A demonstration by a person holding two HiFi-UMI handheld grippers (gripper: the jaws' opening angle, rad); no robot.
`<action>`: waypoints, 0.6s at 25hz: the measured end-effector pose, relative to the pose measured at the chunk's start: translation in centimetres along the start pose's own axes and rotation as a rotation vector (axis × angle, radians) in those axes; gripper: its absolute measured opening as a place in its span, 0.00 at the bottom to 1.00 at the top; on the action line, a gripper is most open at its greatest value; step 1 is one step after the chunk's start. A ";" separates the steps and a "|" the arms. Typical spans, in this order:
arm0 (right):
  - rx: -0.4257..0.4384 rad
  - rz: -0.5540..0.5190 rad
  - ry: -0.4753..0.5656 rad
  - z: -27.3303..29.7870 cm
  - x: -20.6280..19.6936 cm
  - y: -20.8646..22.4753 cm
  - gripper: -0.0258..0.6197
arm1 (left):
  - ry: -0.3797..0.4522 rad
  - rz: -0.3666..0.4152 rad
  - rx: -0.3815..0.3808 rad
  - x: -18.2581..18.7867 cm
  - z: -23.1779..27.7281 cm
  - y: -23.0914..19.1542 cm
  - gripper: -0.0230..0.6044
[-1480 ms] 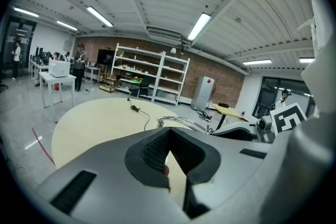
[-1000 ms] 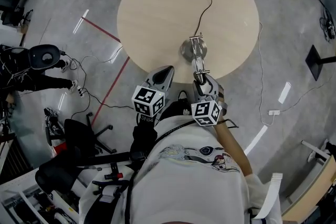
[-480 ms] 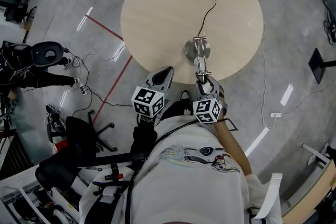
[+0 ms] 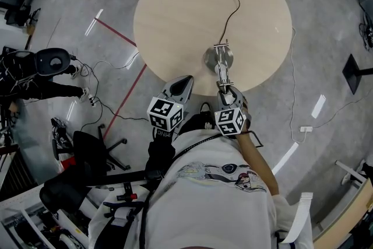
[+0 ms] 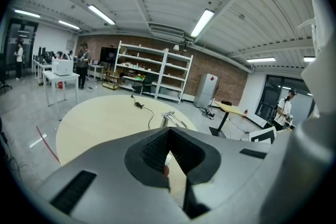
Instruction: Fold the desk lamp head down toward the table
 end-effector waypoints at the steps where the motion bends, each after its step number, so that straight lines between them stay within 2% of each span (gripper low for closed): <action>1: 0.007 0.007 -0.004 0.2 0.0 0.0 0.31 | 0.001 -0.001 0.000 0.0 0.0 -0.1 0.04; 8: 0.057 0.020 -0.030 0.8 -0.1 0.4 0.31 | 0.008 -0.008 0.005 0.4 0.2 -0.6 0.04; 15: 0.221 -0.018 0.019 -1.2 -0.9 2.0 0.31 | 0.044 -0.015 0.003 1.6 1.1 -1.1 0.04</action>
Point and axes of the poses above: the fingertips, and each gripper's own axes: z forward along the fingers, y to its right, x out of its top, the point moved 6 cm from there along -z, backward along the fingers, and after that the axes turned 11 degrees about -y, right-handed, at the moved point
